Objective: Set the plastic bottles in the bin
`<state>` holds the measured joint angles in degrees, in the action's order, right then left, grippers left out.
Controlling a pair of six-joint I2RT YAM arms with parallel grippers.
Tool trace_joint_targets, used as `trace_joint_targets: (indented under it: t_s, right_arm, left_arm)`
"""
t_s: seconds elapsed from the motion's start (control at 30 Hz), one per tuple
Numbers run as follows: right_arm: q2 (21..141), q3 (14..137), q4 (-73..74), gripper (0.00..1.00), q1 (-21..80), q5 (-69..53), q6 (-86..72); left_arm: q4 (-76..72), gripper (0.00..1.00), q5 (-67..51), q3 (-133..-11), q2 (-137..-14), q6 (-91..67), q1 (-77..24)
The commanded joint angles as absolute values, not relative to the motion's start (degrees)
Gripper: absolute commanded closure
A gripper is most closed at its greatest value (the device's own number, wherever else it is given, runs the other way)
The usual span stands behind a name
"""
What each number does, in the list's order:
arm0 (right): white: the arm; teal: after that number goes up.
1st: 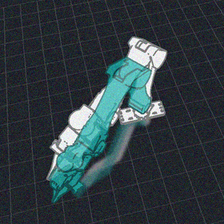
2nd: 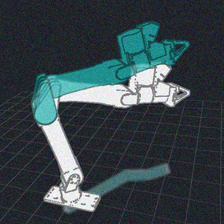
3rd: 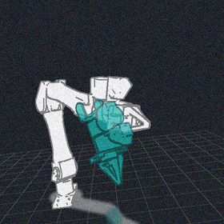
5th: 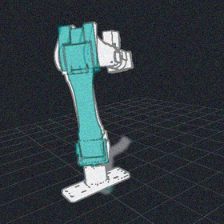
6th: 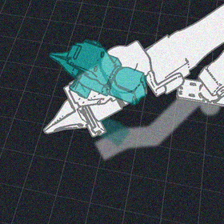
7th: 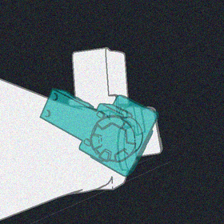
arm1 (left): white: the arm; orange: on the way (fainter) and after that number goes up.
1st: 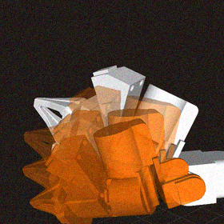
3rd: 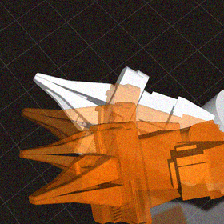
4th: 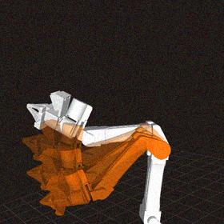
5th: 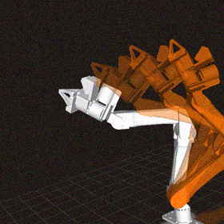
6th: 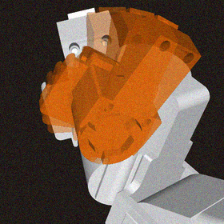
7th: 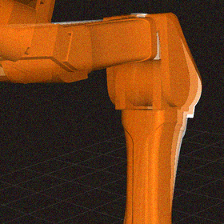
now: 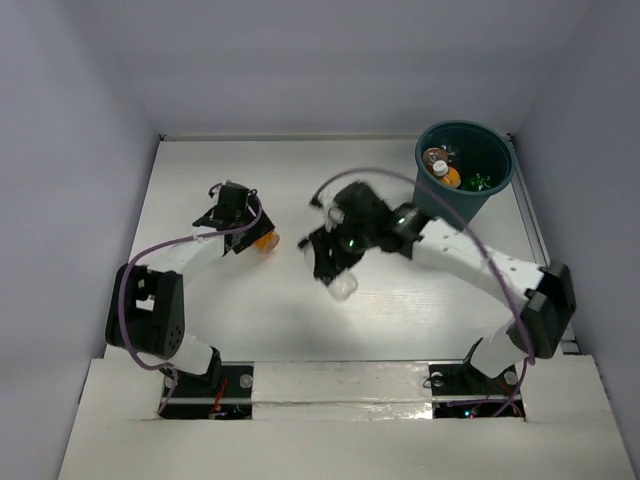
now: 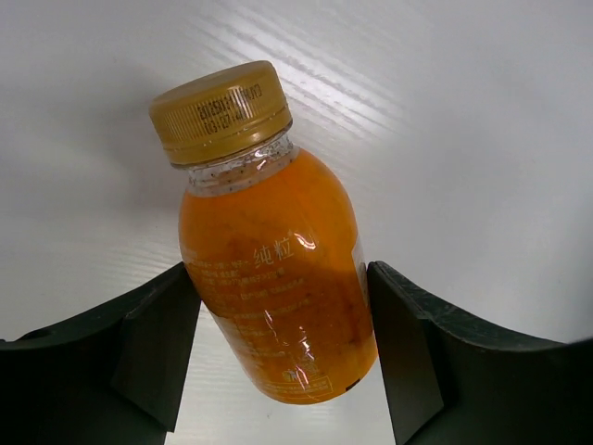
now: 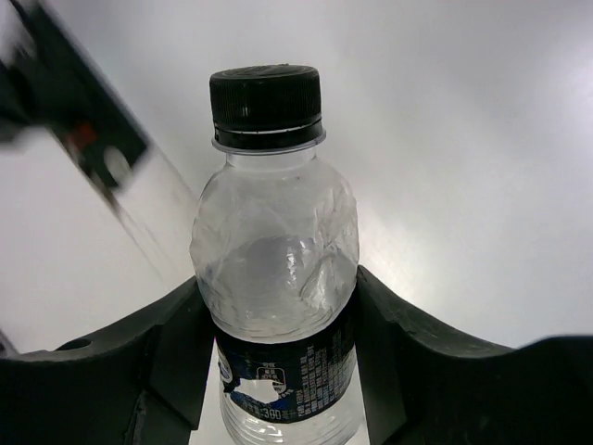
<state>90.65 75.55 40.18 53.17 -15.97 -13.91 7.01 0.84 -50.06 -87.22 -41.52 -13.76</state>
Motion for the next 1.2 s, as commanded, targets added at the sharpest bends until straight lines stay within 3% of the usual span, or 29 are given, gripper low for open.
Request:
trace_joint_targets:
  t_s: [0.0, 0.2, 0.4, 0.73, 0.77, 0.87, 1.17]
  right_arm:
    - [83.50, 89.10, 43.84, 0.55, 43.88, -8.62, -14.06]
    - [81.65, 105.35, 43.69, 0.54, 21.30, -2.20, -13.36]
    - [86.39, 108.90, 39.57, 0.53, 6.36, 2.17, -15.55]
    - [95.36, 111.27, 41.13, 0.49, -1.40, 12.04, -12.66]
    - [95.45, 111.27, 41.05, 0.47, -1.41, 12.56, -12.57]
    - [96.50, 111.79, 41.04, 0.24, -1.41, 12.75, -10.90]
    - [90.01, 102.31, 39.64, 0.01, -1.41, 8.70, -12.57]
  left_arm:
    - [7.91, 0.62, 0.26, -51.06, -80.69, -38.59, -13.54]
    - [11.42, 0.62, -2.20, -56.76, -76.03, -37.27, -18.18]
    - [15.02, 0.62, -1.15, -66.24, -74.27, -37.44, -27.57]
    - [18.01, 0.62, -0.53, -82.51, -74.96, -36.92, -36.03]
    - [18.28, 0.62, -0.53, -83.83, -75.41, -36.65, -36.04]
    - [18.63, 0.62, -0.53, -89.63, -77.51, -36.04, -37.79]
    - [21.09, 0.62, 1.76, -110.20, -89.89, -33.49, -42.63]
